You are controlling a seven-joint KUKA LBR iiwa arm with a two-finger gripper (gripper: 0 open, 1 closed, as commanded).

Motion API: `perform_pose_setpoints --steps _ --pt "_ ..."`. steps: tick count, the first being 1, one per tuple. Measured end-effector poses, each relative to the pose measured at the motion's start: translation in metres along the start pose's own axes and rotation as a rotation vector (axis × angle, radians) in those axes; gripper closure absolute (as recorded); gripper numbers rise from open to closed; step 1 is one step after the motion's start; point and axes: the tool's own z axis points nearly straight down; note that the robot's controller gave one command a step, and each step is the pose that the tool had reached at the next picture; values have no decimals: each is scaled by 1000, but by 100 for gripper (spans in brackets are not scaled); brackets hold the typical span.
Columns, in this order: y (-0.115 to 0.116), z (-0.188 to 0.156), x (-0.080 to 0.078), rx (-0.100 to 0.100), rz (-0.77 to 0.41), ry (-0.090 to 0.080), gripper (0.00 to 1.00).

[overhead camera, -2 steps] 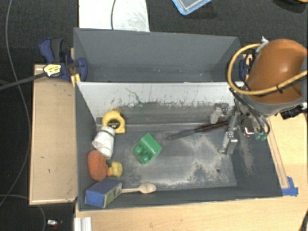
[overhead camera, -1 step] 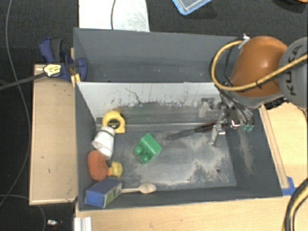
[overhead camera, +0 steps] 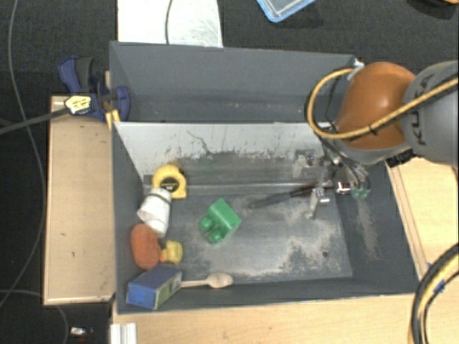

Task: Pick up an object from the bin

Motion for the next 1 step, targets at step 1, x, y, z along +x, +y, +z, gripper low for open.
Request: perform_pose_setpoints --steps 1 --pt "70 23 13 0 19 -2 0"
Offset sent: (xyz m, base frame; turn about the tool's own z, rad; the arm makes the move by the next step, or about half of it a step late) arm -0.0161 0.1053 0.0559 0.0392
